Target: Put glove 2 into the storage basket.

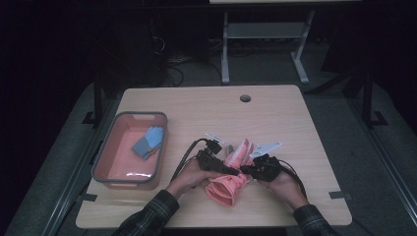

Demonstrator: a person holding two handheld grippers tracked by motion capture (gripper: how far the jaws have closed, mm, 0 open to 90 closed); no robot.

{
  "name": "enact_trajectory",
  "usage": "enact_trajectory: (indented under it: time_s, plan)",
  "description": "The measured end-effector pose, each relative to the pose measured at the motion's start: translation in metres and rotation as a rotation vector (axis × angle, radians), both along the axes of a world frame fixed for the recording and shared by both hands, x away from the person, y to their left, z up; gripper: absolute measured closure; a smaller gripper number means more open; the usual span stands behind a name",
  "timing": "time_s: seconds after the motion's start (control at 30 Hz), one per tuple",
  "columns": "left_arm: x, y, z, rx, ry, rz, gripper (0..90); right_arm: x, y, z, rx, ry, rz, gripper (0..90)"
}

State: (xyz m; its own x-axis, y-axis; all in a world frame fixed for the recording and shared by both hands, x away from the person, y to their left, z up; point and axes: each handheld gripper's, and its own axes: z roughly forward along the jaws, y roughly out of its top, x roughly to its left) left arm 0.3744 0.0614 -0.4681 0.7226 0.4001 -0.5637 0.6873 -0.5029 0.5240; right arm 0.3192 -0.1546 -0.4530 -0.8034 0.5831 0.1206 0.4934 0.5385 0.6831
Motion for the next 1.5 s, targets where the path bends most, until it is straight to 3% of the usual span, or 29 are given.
enact_trajectory:
  time_s: [0.23, 0.27, 0.33, 0.37, 0.47, 0.6, 0.63, 0.7, 0.73, 0.8, 0.9, 0.93, 1.07, 1.27, 1.5]
  plan:
    - [0.0, 0.002, 0.004, 0.018, -0.034, -0.006, 57.0, -0.001, -0.003, 0.003, 0.019, -0.003, 0.011, 86.8]
    - [-0.001, 0.002, 0.005, 0.02, -0.04, -0.007, 58.1, -0.001, -0.009, 0.007, 0.049, 0.0, 0.01, 78.4]
    - [-0.001, 0.001, 0.007, 0.022, -0.04, -0.006, 58.2, -0.003, -0.012, 0.009, 0.06, 0.006, 0.0, 74.0]
    - [-0.001, 0.001, 0.008, 0.019, -0.038, -0.006, 58.1, -0.006, -0.018, 0.013, 0.073, -0.003, -0.01, 66.2]
    - [-0.001, 0.001, 0.01, 0.018, -0.038, -0.01, 57.9, -0.014, -0.035, 0.018, 0.087, -0.049, -0.054, 53.7]
    - [-0.003, 0.002, 0.015, 0.014, -0.049, -0.013, 58.1, -0.019, -0.058, 0.012, 0.099, -0.08, -0.134, 39.0]
    - [-0.004, 0.002, 0.017, 0.016, -0.052, -0.012, 58.1, -0.018, -0.07, 0.006, 0.11, -0.065, -0.187, 33.4]
    - [-0.005, 0.003, 0.02, 0.015, -0.063, -0.017, 58.1, -0.017, -0.075, 0.003, 0.102, -0.069, -0.203, 31.2]
    - [-0.005, 0.003, 0.022, 0.012, -0.065, -0.016, 58.1, -0.014, -0.085, -0.005, 0.07, -0.071, -0.245, 29.1]
    - [-0.005, 0.005, 0.023, 0.011, -0.066, -0.017, 58.1, -0.01, -0.091, -0.013, 0.049, -0.068, -0.267, 28.0]
    - [-0.005, 0.007, 0.025, 0.008, -0.067, -0.012, 58.1, -0.007, -0.092, -0.02, 0.006, -0.073, -0.288, 23.6]
    - [-0.005, 0.007, 0.026, 0.009, -0.07, -0.008, 58.1, -0.005, -0.092, -0.025, -0.018, -0.076, -0.305, 18.1]
    - [-0.006, 0.008, 0.031, 0.012, -0.085, -0.016, 58.4, -0.003, -0.094, -0.028, -0.03, -0.099, -0.316, 13.3]
    - [-0.011, 0.007, 0.04, 0.027, -0.123, -0.035, 58.9, -0.003, -0.094, -0.029, -0.024, -0.092, -0.323, 12.9]
    - [-0.01, 0.011, 0.05, 0.029, -0.153, -0.022, 58.9, -0.003, -0.094, -0.029, -0.024, -0.092, -0.323, 12.9]
